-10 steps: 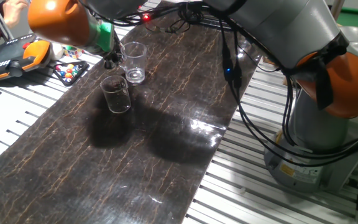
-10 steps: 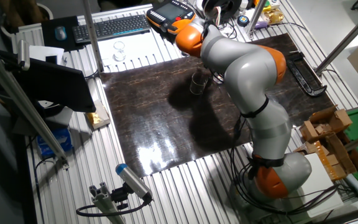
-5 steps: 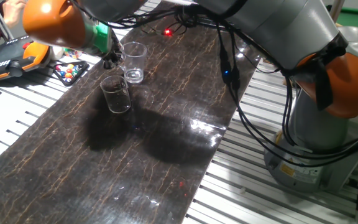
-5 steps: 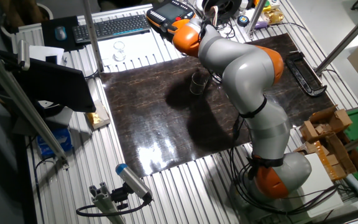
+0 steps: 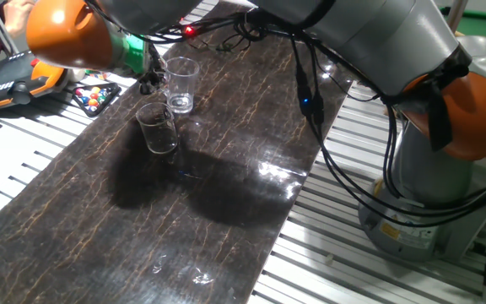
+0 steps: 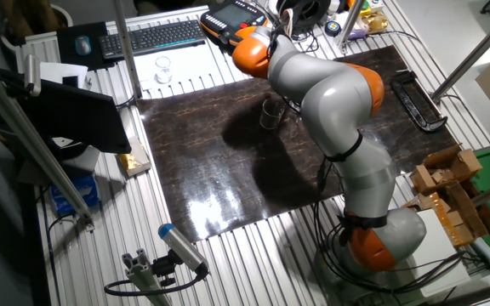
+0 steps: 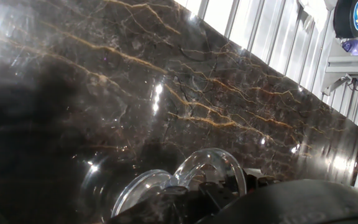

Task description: Pour the water from one cup into another empty cup

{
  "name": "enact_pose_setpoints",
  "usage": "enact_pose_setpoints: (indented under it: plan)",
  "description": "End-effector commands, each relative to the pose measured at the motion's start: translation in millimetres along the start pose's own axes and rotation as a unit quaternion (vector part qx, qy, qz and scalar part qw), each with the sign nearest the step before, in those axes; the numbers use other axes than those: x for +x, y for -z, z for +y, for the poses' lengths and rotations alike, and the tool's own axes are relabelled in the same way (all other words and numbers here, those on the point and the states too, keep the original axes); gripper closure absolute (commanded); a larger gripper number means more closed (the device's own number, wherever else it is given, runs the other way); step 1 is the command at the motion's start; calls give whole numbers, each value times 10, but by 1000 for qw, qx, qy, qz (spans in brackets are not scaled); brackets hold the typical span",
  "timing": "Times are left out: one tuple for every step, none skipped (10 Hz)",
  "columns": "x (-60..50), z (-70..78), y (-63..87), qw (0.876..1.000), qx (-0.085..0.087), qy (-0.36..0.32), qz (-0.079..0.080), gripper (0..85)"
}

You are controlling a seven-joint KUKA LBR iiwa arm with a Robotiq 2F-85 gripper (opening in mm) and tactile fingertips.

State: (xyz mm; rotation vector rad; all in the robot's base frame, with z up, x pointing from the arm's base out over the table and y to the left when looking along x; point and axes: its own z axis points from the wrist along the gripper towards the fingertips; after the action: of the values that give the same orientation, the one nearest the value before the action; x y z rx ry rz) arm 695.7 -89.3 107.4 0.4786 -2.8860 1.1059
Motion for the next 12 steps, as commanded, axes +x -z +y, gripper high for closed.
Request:
enact_pose_setpoints:
  plan:
    - [0,1,-1,1000,1,0,1,843]
    - [1,0,-1,1000,1,1,1,843]
    - [1,1,-2,1000,1,2,2,843]
    - [1,2,-3,1000,2,2,3,843]
    - [1,3,-2,1000,4,3,4,843]
    - [1,4,-2,1000,6,3,4,843]
    - [0,6,0,1000,7,3,5,843]
    - [0,7,2,1000,10,3,6,843]
    - [1,7,5,1000,13,5,7,843]
    - [3,6,9,1000,14,5,8,843]
    - [3,7,10,1000,15,5,8,843]
    - [3,9,12,1000,16,6,9,843]
